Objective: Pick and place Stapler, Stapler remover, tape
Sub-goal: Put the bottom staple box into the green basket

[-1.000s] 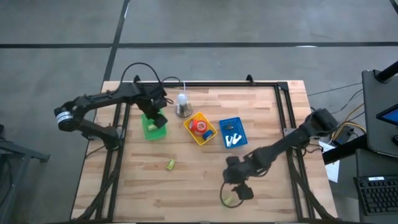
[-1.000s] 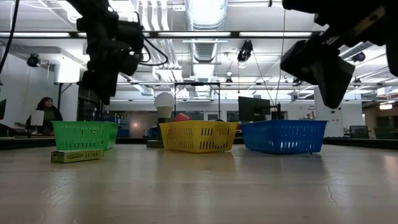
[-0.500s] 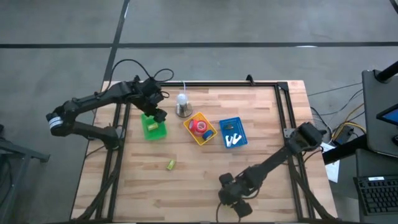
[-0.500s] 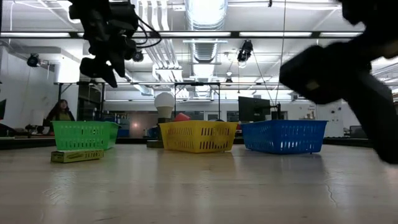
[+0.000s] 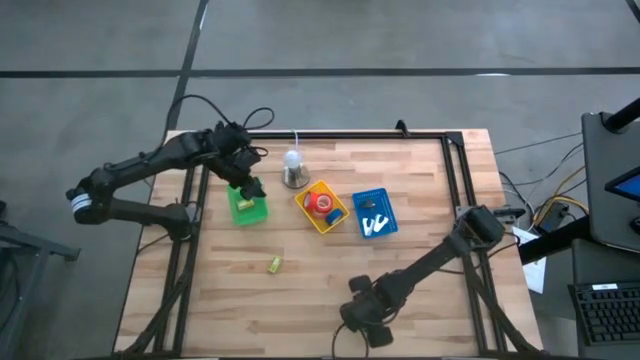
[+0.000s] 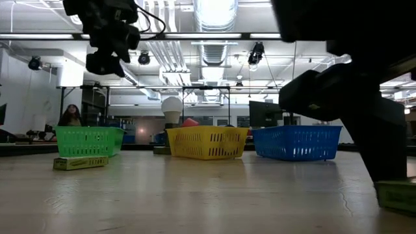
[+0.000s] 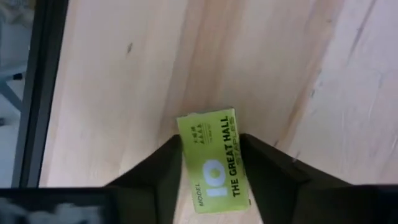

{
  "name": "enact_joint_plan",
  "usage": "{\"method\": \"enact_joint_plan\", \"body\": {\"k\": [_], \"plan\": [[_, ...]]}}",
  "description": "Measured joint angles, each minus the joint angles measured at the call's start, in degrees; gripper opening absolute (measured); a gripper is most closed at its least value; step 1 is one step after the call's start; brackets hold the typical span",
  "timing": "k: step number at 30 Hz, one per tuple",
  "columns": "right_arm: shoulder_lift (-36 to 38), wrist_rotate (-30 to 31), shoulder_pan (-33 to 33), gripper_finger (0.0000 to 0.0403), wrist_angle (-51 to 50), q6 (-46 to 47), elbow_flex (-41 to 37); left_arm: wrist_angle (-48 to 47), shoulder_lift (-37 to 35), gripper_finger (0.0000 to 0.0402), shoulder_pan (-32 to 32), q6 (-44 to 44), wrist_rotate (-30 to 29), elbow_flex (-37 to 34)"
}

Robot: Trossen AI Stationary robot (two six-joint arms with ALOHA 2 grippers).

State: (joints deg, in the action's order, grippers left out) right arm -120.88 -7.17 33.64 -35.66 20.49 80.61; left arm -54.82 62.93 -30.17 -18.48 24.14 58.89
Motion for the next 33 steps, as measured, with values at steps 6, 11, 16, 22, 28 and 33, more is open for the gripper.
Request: {"method": "enact_joint_plan", "body": {"k": [6,11,16,22,28,33], "plan": [[1.4,-1.1,-3.1,0.0095,-5.1,0.7,2.3,6.3,-0.8,0.0204,0.0,-4.1,7.1,0.0],[3.3,0.5,-7.3,0.0094,-8.3,1.6,4.3,14.3,-1.2,0.0204,0.3,-8.7,16.2,-0.1],[7.4,2.6,-11.5,0.0112,-8.3,2.1,5.7,20.1,-1.2,0.0204,0.7,-13.2,19.3,-0.1],[13.6,8.0,-17.2,0.0106,-7.2,2.1,9.1,20.9,-1.2,0.0204,1.4,-21.3,19.3,-0.1],[17.0,13.5,-21.0,0.0110,-6.3,1.6,13.0,22.3,-1.2,0.0204,3.6,-29.4,19.7,-0.1],[17.1,18.6,-23.0,0.0110,-6.3,1.3,16.3,26.5,-1.2,0.0204,5.1,-34.6,19.4,-0.1]]}}
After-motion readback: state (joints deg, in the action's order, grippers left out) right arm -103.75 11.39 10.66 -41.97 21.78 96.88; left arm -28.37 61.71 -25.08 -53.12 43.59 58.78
